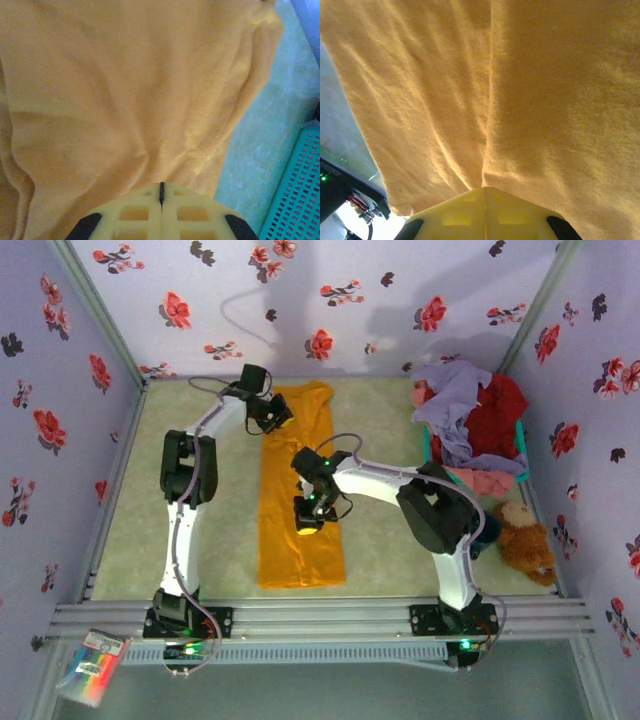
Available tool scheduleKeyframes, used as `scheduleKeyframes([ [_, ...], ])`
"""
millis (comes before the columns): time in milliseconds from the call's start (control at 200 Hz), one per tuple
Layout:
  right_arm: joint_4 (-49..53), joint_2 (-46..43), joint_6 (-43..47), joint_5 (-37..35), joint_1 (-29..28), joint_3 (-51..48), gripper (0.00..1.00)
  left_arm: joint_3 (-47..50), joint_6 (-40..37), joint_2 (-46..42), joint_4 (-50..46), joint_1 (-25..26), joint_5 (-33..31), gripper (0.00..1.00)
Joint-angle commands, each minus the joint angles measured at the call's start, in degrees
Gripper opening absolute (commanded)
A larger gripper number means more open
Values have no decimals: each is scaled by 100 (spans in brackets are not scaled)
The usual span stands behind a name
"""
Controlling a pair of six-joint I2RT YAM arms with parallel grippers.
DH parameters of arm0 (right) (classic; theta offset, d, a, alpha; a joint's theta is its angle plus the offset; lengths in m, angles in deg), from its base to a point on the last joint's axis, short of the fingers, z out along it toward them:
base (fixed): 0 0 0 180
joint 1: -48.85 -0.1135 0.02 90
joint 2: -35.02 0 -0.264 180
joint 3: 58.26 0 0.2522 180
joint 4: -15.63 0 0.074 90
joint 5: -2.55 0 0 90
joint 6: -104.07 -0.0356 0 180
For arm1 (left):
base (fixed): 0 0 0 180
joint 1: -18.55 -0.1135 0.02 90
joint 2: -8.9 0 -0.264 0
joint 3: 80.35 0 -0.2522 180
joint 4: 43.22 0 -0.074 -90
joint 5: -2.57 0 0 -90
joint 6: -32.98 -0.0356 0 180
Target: Fold and stack the t-shirts
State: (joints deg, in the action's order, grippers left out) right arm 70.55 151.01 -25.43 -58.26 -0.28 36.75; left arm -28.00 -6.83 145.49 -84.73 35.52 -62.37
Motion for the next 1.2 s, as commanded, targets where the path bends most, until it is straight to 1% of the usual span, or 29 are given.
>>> scheduleKeyframes([
  [0,49,244,-58,94,22,0,9,90,34,206,10,-29,135,0],
  [100,164,377,16,124,-4,95,11,-282,-23,572,-327,-30,344,0],
  [180,270,504,63,156,-35,164,11,-526,-114,752,-570,-1,316,0],
  [310,334,702,175,347,-83,286,11,-715,-108,935,-639,-3,298,0],
  [355,354,757,221,414,-105,351,11,-833,-75,1012,-678,-4,379,0],
  [440,499,741,315,367,-132,501,12,-1001,-48,1011,-679,7,517,0],
  [510,533,535,306,163,-107,507,14,-951,-85,768,-604,7,510,0],
  [580,559,208,266,-52,-98,459,15,-775,-177,394,-584,-15,454,0],
  [615,595,9,242,-172,-97,409,16,-616,-238,156,-583,-26,409,6],
  [675,660,-358,187,-360,-89,288,17,-232,-326,-311,-523,-44,394,9],
  [770,743,-944,52,-545,-91,-101,20,567,-569,-1197,-566,-63,355,14],
  [845,750,-1367,-92,-595,-94,-569,22,1416,-707,-1957,-654,-24,289,18],
  [920,744,-1735,-200,-640,-95,-1042,24,2163,-992,-2688,-1048,36,148,23],
  [960,757,-1939,-253,-664,-104,-1301,25,2598,-1120,-3067,-1305,88,12,26],
  [1055,746,-2453,-385,-697,-119,-1907,29,3593,-1187,-4012,-1756,247,-20,33],
  [1195,489,-3136,-691,-622,-146,-2689,35,4921,-927,-5286,-2276,742,-445,37],
])
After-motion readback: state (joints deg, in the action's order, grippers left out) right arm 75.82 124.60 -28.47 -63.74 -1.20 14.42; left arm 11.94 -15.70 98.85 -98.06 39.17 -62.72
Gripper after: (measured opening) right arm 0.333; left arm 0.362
